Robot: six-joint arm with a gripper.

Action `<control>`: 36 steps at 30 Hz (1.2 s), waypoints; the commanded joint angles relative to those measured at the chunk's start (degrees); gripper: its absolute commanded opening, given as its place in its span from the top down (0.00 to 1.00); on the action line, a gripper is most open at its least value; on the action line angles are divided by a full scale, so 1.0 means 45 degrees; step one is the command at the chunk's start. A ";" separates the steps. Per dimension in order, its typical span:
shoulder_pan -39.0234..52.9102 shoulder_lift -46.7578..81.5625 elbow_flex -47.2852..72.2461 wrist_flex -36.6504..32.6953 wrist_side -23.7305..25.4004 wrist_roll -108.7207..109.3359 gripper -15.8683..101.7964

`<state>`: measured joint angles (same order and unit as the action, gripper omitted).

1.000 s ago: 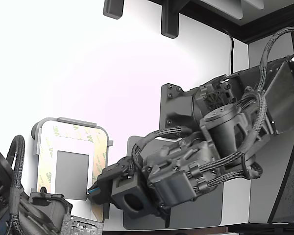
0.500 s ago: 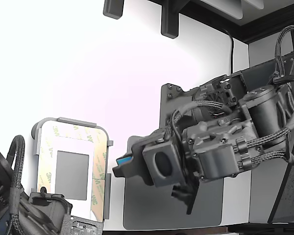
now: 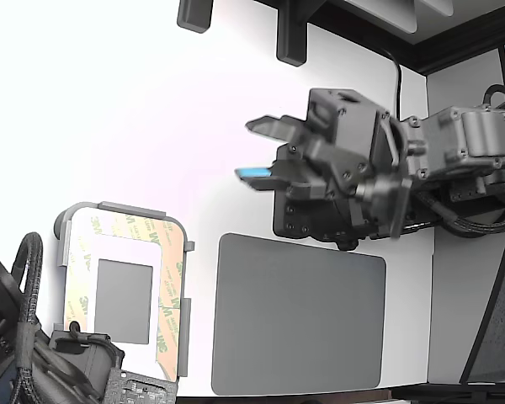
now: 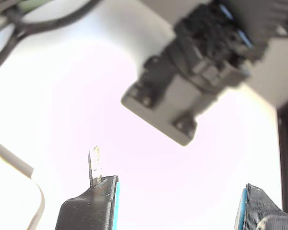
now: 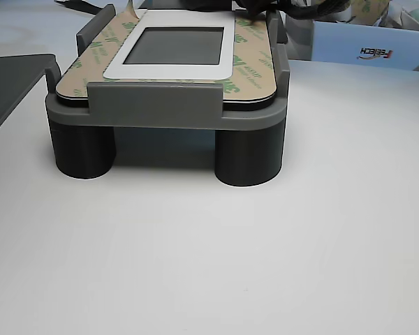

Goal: Peel off protective film from adhesive tape.

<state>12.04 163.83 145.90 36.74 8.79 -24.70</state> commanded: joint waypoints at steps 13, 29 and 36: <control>-0.2344 0.1230 0.1172 0.4238 -0.0137 0.6992 0.02; -0.2344 0.1230 0.1152 0.4238 -0.0117 0.7012 0.02; -0.2344 0.1230 0.1152 0.4238 -0.0117 0.7012 0.02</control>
